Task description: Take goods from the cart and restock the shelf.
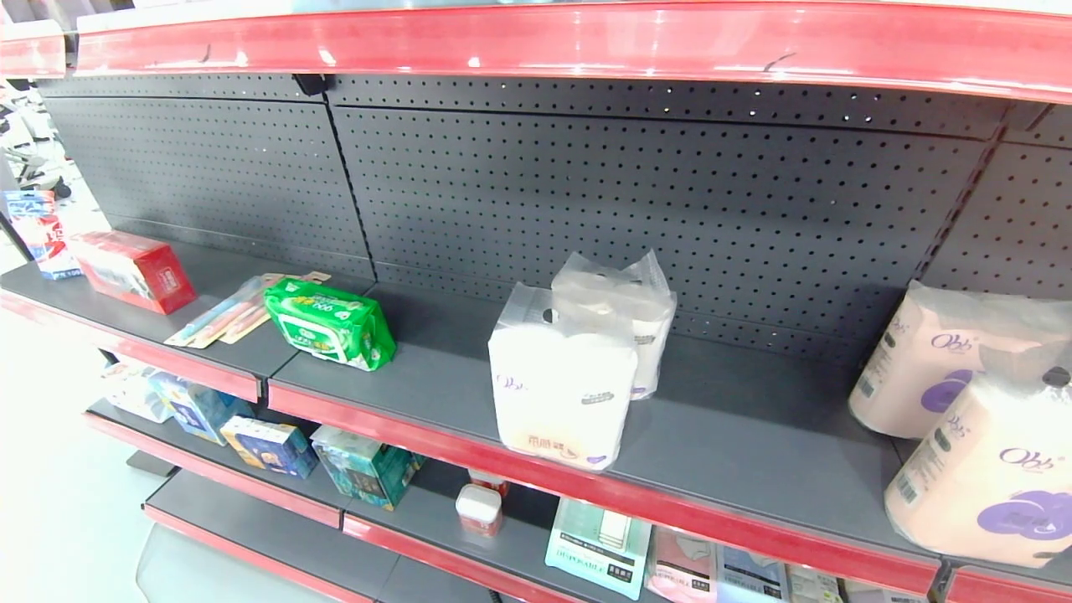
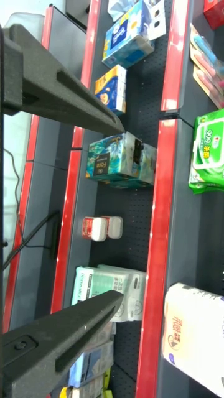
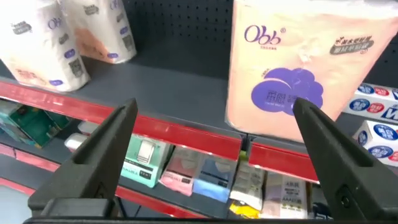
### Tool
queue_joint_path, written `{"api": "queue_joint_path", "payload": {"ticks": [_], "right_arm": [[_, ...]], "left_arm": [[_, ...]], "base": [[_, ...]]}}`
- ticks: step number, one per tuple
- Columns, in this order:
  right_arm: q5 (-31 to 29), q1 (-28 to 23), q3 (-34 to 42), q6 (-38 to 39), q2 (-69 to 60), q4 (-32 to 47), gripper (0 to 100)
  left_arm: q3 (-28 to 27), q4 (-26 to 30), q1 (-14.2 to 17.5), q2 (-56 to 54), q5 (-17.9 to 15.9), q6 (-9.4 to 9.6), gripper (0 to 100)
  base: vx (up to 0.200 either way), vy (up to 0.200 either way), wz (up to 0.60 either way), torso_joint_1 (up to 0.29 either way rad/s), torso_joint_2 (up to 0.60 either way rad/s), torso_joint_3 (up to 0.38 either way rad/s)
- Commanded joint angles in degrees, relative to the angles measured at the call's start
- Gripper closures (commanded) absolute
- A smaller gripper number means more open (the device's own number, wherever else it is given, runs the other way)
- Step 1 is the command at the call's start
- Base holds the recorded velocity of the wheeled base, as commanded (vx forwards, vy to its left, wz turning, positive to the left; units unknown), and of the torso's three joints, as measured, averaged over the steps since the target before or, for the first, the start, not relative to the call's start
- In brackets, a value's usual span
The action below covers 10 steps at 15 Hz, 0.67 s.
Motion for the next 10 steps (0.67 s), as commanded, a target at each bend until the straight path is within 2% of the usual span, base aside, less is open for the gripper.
{"api": "queue_joint_path", "payload": {"ticks": [1,4,6,10], "right_arm": [[0.4,0.0,0.1,-0.3,-0.8,-0.1,0],[1.6,0.0,1.7,-2.3,-0.8,-1.2,0],[0.9,0.0,1.7,1.7,-0.8,-1.1,0],[-0.4,0.0,1.7,1.6,-0.8,-1.1,0]], "left_arm": [[0.0,0.0,0.0,0.1,0.0,-0.01,0],[0.0,0.0,0.0,0.1,0.0,0.07,0],[0.0,0.0,0.0,0.2,0.0,0.07,0],[0.0,0.0,-0.1,0.1,0.0,0.07,0]], "base": [[0.0,0.0,0.0,0.0,0.0,0.0],[0.0,0.0,0.0,0.0,0.0,0.0],[0.0,0.0,0.0,0.0,0.0,0.0],[0.0,0.0,0.0,0.0,0.0,0.0]]}}
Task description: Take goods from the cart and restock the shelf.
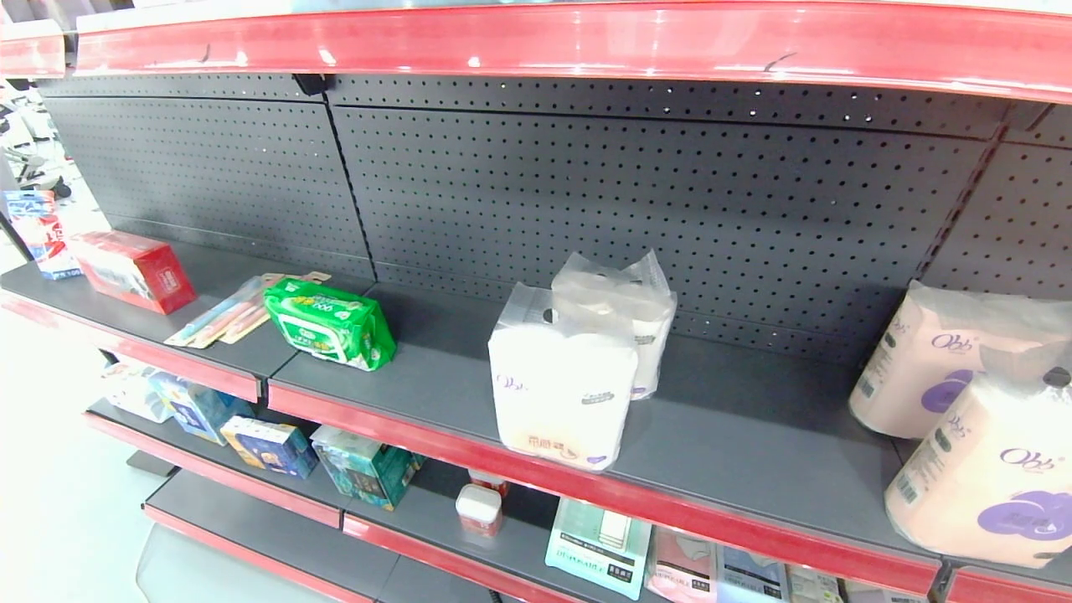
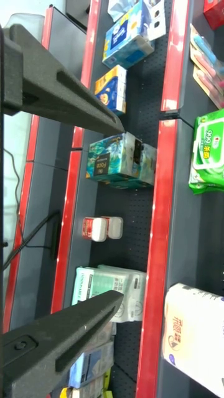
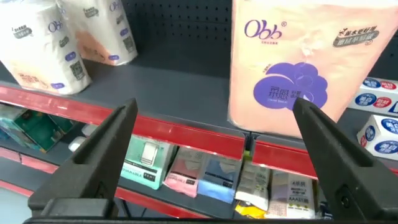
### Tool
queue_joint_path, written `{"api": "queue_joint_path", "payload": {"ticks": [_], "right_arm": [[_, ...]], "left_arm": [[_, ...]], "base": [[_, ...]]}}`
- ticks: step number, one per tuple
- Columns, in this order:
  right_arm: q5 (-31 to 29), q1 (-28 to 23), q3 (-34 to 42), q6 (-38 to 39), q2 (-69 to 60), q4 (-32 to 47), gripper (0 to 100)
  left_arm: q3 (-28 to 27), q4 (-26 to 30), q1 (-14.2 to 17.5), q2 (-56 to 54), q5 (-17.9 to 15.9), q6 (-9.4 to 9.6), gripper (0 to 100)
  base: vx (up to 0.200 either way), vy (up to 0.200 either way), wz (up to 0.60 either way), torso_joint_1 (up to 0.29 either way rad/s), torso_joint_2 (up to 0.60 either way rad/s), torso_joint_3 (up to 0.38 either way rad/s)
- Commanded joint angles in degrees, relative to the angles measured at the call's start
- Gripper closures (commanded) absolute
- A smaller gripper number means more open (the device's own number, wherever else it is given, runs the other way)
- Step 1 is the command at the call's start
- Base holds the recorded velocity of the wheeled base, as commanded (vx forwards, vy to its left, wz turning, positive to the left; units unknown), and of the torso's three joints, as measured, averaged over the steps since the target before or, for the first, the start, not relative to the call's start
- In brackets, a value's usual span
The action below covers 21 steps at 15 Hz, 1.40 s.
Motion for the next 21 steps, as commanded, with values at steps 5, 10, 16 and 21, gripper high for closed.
{"api": "queue_joint_path", "payload": {"ticks": [5,10,16,21], "right_arm": [[0.6,0.0,0.0,0.0,0.1,0.0,0],[0.7,0.0,0.0,0.0,0.1,0.0,0],[0.7,0.0,0.0,-0.2,0.1,0.0,0],[0.7,0.0,0.0,-0.3,0.1,0.0,0]], "left_arm": [[0.0,0.0,0.0,0.0,0.0,0.0,0],[0.0,0.0,-0.3,0.0,0.0,0.0,0],[0.0,0.0,-0.3,0.0,0.0,0.09,0],[0.0,0.0,-1.2,-0.1,-0.3,0.35,0]], "base": [[0.0,0.0,-0.48,0.005,0.0,0.001],[0.0,0.0,-0.6,0.004,0.0,0.001],[0.0,0.0,-0.3,0.0,0.0,0.002],[0.0,0.0,0.0,0.0,0.0,0.0]]}}
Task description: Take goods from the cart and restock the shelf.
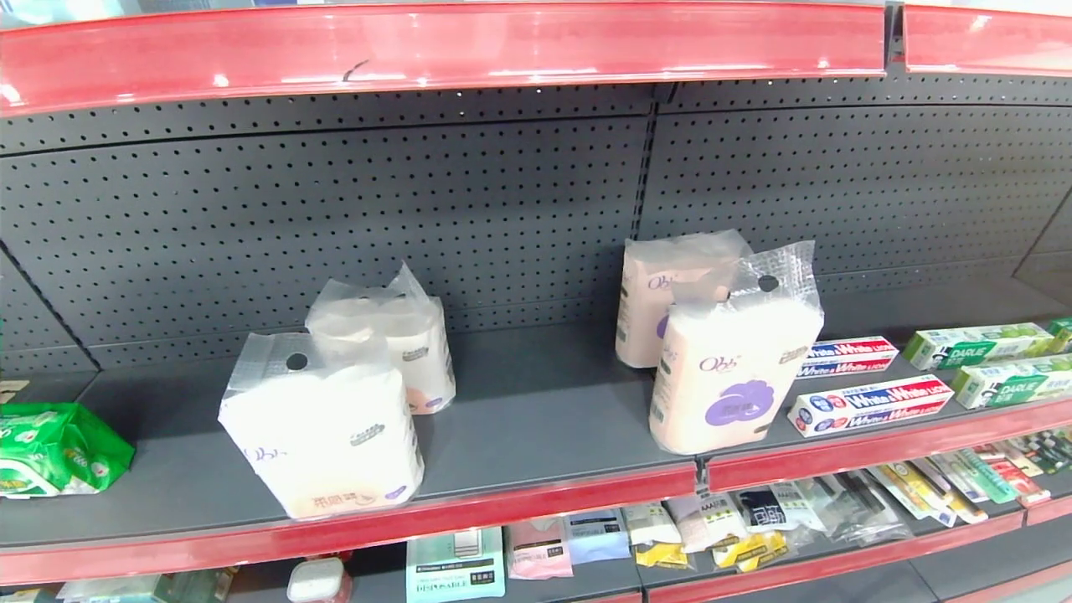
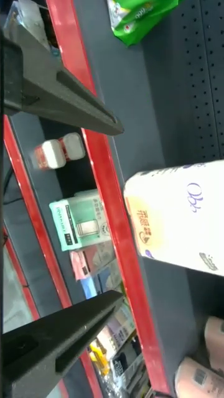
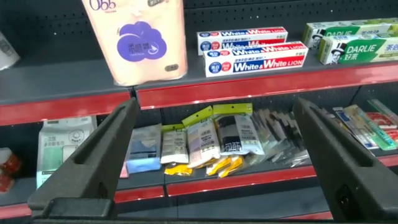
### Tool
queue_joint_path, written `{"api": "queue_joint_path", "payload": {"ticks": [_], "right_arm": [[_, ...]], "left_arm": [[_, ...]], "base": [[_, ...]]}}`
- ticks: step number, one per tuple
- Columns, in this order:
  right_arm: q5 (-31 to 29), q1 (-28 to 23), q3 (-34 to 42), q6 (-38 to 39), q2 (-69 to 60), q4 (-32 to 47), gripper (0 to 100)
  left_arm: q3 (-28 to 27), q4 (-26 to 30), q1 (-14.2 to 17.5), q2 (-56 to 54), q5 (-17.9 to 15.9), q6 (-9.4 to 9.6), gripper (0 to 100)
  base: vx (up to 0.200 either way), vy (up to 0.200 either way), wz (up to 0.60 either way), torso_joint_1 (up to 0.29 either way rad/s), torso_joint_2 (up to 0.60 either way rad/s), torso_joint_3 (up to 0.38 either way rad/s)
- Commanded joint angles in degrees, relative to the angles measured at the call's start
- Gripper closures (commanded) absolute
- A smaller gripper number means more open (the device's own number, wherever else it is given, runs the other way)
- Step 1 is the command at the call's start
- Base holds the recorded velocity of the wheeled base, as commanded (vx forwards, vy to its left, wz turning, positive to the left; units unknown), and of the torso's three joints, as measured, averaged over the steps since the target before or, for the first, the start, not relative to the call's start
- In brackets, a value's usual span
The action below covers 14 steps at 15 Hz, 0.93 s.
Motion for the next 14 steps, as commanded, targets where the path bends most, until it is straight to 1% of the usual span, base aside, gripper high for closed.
{"api": "queue_joint_path", "payload": {"ticks": [1,2,3,4,5,6,7,8,9,10,11,12,13,14], "right_arm": [[0.1,0.1,0.0,0.0,0.1,0.0,0],[0.0,0.1,0.0,0.0,0.1,0.0,0],[0.0,0.1,0.0,0.0,0.1,0.0,0],[0.0,0.1,0.0,0.0,0.1,0.0,0],[0.0,0.1,0.0,0.0,0.1,0.0,0],[0.0,0.1,0.0,0.0,0.1,0.0,0],[0.0,0.1,0.0,0.0,0.1,0.0,0],[0.0,0.1,0.0,0.0,0.1,0.0,0],[0.0,0.1,0.0,0.0,0.1,0.0,0],[0.0,0.1,0.0,0.0,0.1,0.0,0],[0.0,0.1,0.0,0.0,0.1,0.0,0],[0.1,0.1,0.0,0.0,0.1,0.0,0],[0.0,0.1,0.0,0.0,0.1,0.0,0],[0.0,0.1,0.0,0.0,0.1,0.0,0]], "left_arm": [[-0.8,-1.1,-0.1,0.0,0.4,0.24,0],[-10.7,-3.3,-0.3,3.5,-0.1,-2.05,0],[-20.7,-2.2,-0.4,10.4,-0.2,-6.53,0],[-28.1,-0.8,-0.3,14.0,0.3,-8.2,0],[-33.0,2.5,0.1,16.7,1.3,-8.02,0],[-35.9,4.8,1.6,19.6,6.2,-7.93,0],[-36.1,6.2,3.4,22.0,12.9,-8.29,0],[-34.9,8.3,3.6,23.4,17.6,-9.78,0],[-32.8,10.7,3.9,23.4,19.4,-10.48,0],[-30.3,13.3,4.4,24.0,22.0,-10.57,0],[-29.1,13.8,4.9,25.0,23.0,-10.75,0],[-27.2,13.7,7.2,28.7,23.5,-12.15,0],[-27.3,13.6,8.8,32.3,23.3,-13.65,0],[-27.4,13.3,10.1,34.6,23.1,-14.26,0]], "base": [[0.0,0.0,0.0,0.0,0.0,0.0],[0.0,0.0,0.0,0.0,0.0,0.0],[0.0,0.0,0.0,0.0,0.0,0.0],[0.0,0.0,0.0,0.0,0.0,0.0],[0.0,0.0,0.0,0.0,0.0,0.0],[0.0,0.0,0.0,0.0,0.0,0.0],[0.0,0.0,0.0,0.0,0.0,0.0],[0.0,0.0,0.0,0.0,0.0,0.0],[0.0,0.0,0.0,0.0,0.0,0.0],[0.0,0.0,0.0,0.0,0.0,0.0],[0.0,0.0,0.0,0.0,0.0,0.0],[0.0,0.0,0.0,0.0,0.0,0.0],[0.0,0.0,0.0,0.0,0.0,0.0],[0.0,0.0,0.0,0.0,0.0,0.0]]}}
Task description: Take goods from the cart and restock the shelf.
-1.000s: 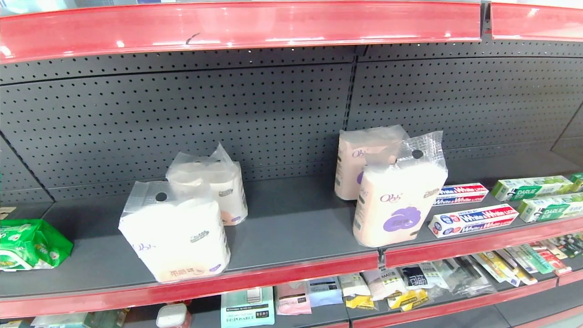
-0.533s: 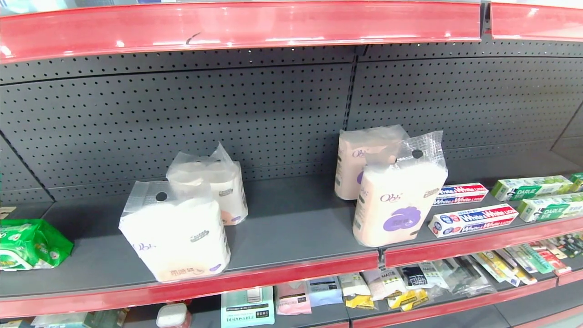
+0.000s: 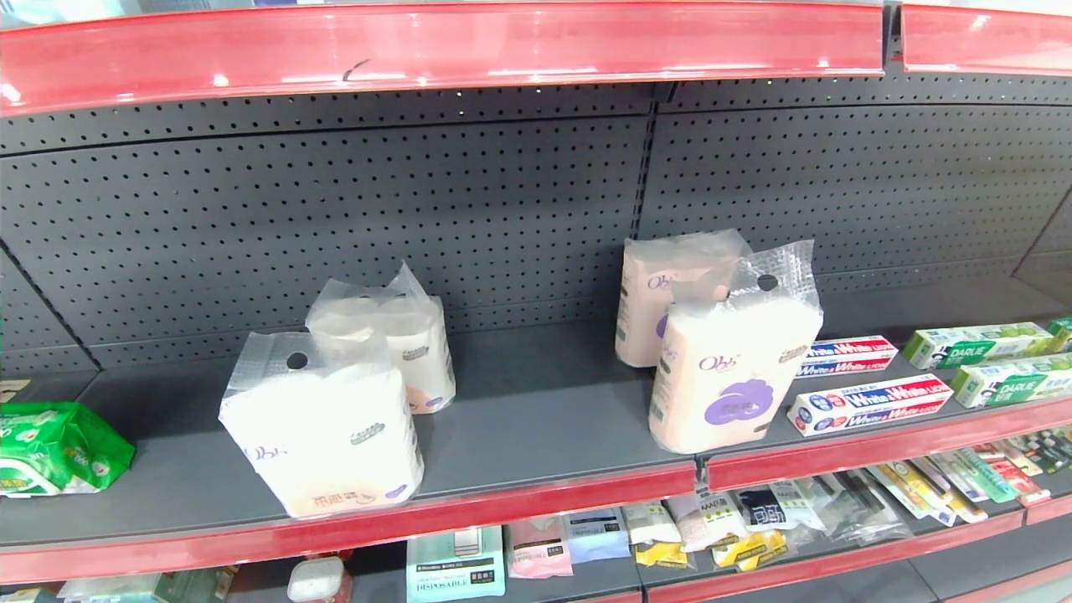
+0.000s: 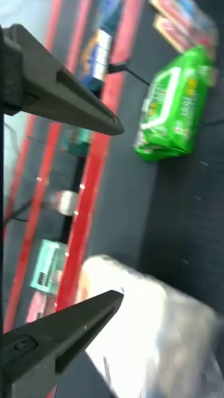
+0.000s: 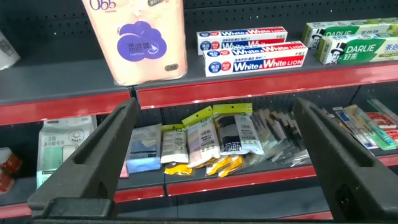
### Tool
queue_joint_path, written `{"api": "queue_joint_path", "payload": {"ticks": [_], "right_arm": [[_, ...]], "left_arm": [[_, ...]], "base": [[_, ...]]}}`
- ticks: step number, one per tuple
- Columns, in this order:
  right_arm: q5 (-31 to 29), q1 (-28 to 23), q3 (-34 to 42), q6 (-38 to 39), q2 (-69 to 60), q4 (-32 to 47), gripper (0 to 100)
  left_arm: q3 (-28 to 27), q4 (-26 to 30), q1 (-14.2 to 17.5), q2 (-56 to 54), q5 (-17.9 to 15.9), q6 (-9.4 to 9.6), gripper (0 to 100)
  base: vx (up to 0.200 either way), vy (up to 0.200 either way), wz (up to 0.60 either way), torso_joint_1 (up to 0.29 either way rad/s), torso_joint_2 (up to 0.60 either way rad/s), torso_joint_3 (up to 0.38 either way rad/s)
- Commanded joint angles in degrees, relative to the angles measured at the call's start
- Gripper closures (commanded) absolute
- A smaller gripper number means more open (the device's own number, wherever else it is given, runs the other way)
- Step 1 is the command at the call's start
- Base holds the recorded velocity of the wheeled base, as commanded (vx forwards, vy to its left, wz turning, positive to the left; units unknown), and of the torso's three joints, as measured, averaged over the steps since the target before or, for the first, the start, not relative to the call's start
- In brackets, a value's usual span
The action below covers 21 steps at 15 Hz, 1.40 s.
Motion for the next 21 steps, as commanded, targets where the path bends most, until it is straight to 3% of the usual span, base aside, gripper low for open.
{"api": "queue_joint_path", "payload": {"ticks": [1,4,7,8,11,13,18,21], "right_arm": [[0.0,0.0,0.0,0.0,0.1,0.0,0],[0.0,0.0,0.0,0.0,0.1,0.0,0],[0.0,0.0,0.0,0.0,0.1,0.0,0],[0.0,0.0,0.0,0.0,0.1,0.0,0],[0.0,0.0,0.0,0.0,0.1,0.0,0],[0.0,0.0,0.0,0.0,0.1,0.0,0],[0.0,0.0,0.0,0.0,0.1,0.0,0],[0.0,0.0,0.0,0.0,0.1,0.0,0]], "left_arm": [[0.8,-1.3,4.8,10.6,-0.1,-1.48,0],[0.6,-6.0,12.5,23.1,-2.6,-1.39,0],[0.4,-11.2,13.8,34.1,-4.4,-1.57,0],[0.4,-17.9,13.9,39.5,-4.5,-1.31,0],[0.6,-27.5,13.3,46.8,-6.2,-0.87,0],[0.3,-27.8,12.9,49.3,-9.1,-0.78,0],[-2.1,-27.9,13.3,54.7,-10.4,-0.95,0],[-1.5,-27.7,13.2,57.0,-13.0,0.28,0]], "base": [[0.0,0.0,0.0,0.0,0.0,0.0],[0.0,0.0,0.0,0.0,0.0,0.0],[0.0,0.0,0.0,0.0,0.0,0.0],[0.0,0.0,0.0,0.0,0.0,0.0],[0.0,0.0,0.0,0.0,0.0,0.0],[0.0,0.0,0.0,0.0,0.0,0.0],[0.0,0.0,0.0,0.0,0.0,0.0],[0.0,0.0,0.0,0.0,0.0,0.0]]}}
